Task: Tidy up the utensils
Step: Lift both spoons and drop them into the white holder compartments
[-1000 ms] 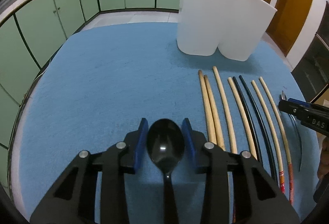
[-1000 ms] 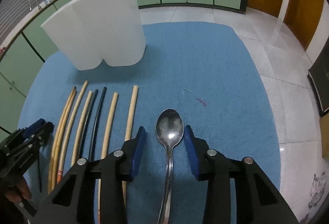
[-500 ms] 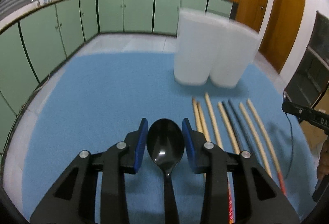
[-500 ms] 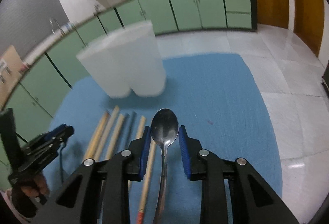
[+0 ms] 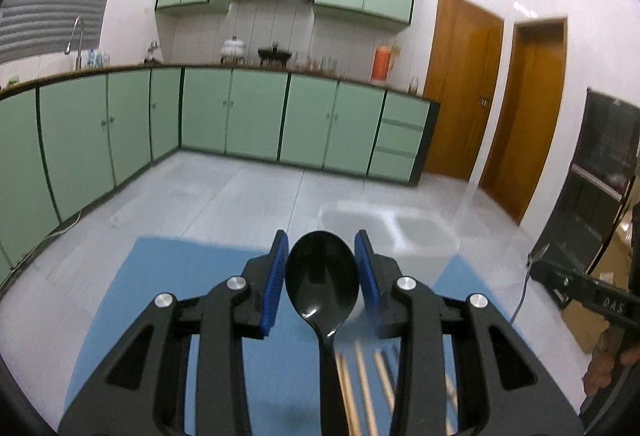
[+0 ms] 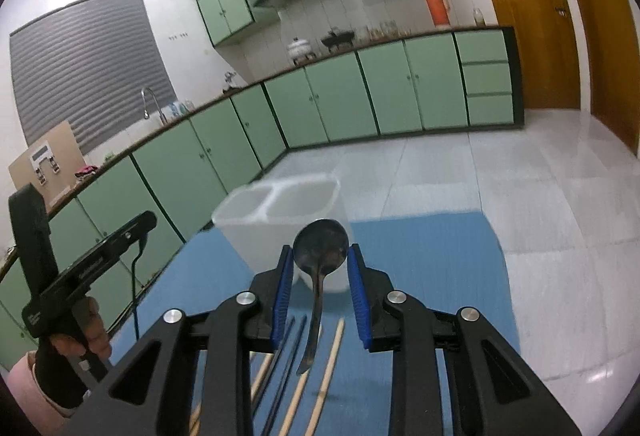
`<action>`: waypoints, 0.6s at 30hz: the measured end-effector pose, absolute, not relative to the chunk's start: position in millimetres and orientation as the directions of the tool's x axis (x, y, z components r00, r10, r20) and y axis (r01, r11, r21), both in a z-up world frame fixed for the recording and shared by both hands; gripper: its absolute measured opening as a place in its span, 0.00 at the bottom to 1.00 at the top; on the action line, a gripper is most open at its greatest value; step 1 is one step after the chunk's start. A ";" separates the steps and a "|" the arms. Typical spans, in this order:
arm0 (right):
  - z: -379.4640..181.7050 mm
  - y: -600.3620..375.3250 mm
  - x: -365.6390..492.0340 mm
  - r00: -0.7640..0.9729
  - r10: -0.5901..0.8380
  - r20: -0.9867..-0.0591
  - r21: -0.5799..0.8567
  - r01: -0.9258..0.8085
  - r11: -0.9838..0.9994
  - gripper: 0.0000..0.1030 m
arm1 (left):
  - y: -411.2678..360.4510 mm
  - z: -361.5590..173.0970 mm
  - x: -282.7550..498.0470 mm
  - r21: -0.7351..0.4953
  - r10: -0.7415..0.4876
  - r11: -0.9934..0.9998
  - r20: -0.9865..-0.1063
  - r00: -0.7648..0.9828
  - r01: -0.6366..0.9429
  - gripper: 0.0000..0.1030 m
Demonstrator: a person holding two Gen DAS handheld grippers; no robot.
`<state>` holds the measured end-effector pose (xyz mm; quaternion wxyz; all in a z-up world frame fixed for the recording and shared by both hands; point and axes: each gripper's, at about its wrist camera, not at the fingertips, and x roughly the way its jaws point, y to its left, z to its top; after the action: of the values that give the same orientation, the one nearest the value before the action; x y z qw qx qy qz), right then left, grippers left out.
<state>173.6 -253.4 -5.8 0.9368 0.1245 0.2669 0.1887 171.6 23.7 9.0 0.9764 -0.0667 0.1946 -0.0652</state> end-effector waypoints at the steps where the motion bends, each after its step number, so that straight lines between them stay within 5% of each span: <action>1: 1.3 -254.0 176.6 0.791 0.421 -0.444 0.329 -0.293 0.898 0.27 | 21.9 12.0 174.4 -0.159 -0.157 0.982 -0.355 0.921 0.106 0.32; 18: 68.9 -231.3 279.3 0.848 0.372 -0.378 0.267 -0.285 0.921 0.26 | -21.0 54.1 282.1 -0.100 -0.123 0.989 -0.152 0.981 0.108 0.32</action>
<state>279.3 -231.3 68.9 0.9558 0.1009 0.2161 0.1717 282.1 -21.0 54.1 0.9941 -0.0459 0.0793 -0.0581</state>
